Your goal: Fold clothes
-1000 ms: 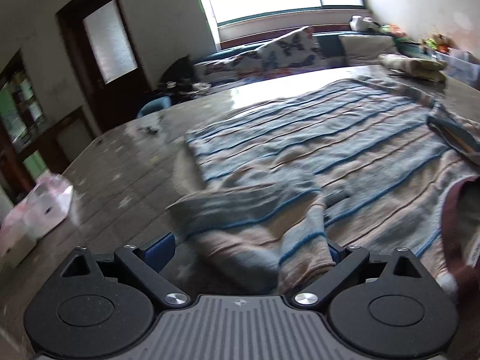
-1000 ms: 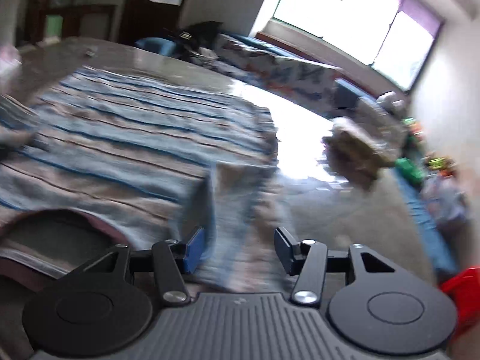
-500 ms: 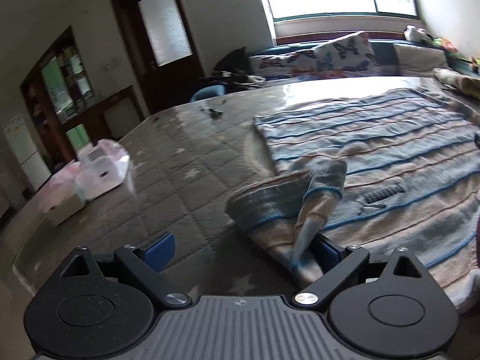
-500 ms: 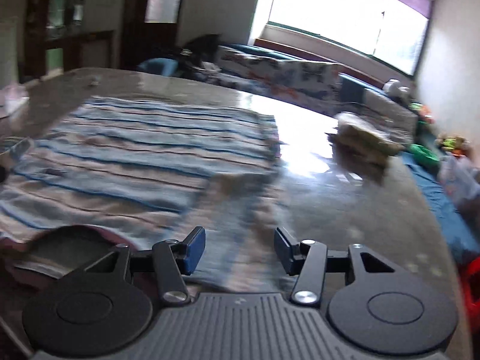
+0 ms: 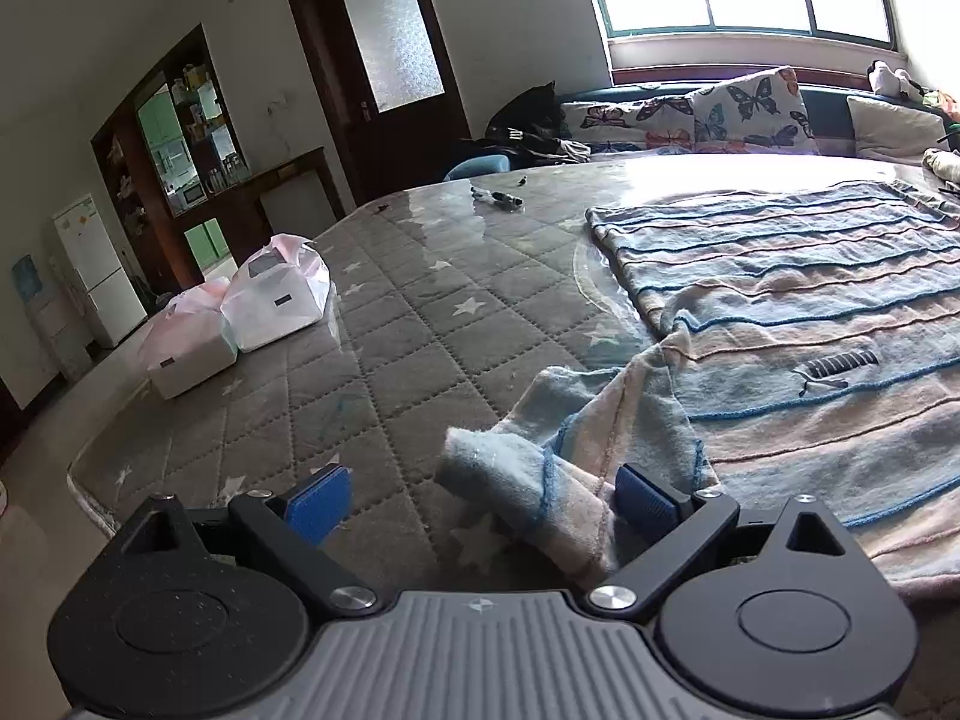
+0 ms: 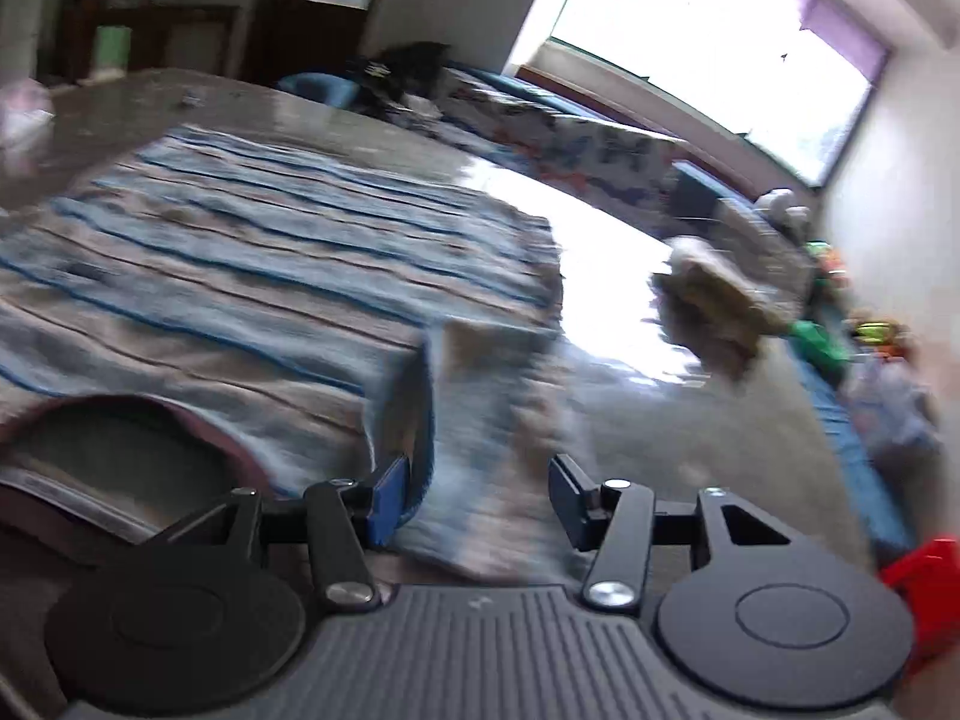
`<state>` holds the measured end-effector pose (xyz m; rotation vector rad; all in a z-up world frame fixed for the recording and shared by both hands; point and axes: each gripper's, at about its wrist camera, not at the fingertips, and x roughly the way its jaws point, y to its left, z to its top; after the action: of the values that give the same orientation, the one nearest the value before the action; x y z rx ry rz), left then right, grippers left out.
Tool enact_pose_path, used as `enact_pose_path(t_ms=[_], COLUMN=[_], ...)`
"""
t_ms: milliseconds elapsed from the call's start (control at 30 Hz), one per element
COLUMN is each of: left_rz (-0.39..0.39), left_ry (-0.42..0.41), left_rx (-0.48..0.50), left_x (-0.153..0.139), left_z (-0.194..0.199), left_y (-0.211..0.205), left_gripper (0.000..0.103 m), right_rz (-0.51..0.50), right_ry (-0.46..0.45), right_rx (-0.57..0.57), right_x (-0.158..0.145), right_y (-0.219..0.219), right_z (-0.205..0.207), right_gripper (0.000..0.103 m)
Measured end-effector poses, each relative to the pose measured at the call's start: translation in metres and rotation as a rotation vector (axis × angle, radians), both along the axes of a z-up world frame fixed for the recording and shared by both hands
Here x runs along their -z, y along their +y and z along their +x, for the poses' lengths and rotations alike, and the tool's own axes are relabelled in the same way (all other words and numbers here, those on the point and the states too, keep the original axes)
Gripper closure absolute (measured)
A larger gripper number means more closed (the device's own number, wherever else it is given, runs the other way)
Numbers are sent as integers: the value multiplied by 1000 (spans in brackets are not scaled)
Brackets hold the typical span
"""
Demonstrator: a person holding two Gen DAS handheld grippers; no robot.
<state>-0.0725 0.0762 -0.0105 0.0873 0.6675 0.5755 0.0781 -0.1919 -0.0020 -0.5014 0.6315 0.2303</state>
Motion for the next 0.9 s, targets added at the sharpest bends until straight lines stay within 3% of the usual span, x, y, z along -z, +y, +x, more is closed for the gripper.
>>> enact_pose_path(t_ms=[167,300,533,667,767,900], left_rz=[-2,6,28,47,58,72], left_ry=[-1,2,6,8,12,9], left_rx=[-3,-8,-31,-32,-41,-40], left_x=[0,0,0,3,4,5], left_z=[0,-1,2,5,7,8], left_y=[2,5,13,12,15,19], left_gripper=[3,3,3,3,3,3], right_rz=[6,-115,-6,86,77,196], right_ry=[-45,-81,-77,-128,-182,-57], right_rx=[99,182,400,322,274,135], right_x=[-11,0,-6,-22,-28,-21], right_y=[-32,-55,-115,-106,-88,-70], right_z=[4,23,42,26,25,43], right_gripper=[52,52,52,51,51,52])
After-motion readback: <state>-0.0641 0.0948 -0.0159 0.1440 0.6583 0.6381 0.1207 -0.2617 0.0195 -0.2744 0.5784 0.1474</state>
